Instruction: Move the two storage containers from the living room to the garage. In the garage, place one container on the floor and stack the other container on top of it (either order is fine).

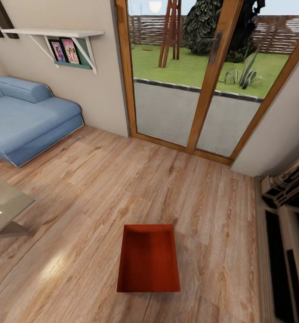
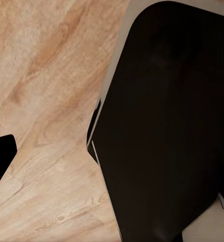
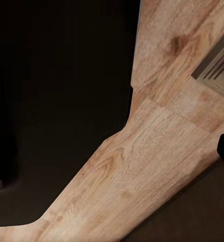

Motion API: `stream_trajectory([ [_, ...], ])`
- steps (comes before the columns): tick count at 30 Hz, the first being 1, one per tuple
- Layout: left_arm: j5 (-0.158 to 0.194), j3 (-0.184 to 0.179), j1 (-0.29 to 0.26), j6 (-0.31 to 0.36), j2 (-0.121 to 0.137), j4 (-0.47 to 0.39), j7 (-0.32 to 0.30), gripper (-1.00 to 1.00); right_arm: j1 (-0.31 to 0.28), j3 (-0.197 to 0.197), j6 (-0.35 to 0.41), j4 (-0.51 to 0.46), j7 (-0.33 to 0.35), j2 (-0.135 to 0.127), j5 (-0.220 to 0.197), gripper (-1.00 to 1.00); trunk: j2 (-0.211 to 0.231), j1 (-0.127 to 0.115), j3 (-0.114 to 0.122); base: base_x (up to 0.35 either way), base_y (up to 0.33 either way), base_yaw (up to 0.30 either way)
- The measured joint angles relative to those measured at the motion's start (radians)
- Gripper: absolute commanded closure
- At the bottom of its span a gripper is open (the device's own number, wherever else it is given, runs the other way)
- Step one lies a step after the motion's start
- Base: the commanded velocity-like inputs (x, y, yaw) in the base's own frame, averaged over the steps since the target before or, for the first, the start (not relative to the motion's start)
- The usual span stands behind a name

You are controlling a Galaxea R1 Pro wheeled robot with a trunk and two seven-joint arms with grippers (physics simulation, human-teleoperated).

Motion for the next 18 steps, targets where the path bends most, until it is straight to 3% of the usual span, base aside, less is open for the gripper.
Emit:
stream_trajectory([
  [18,0.003,0.0,0.0,0.0,0.003,0.0,0.001,-1.0,0.0,0.0,0.0,0.0,0.0,0.0,0.0,-1.0,-0.126,0.069,-0.056,0.0,0.0,0.0],
])
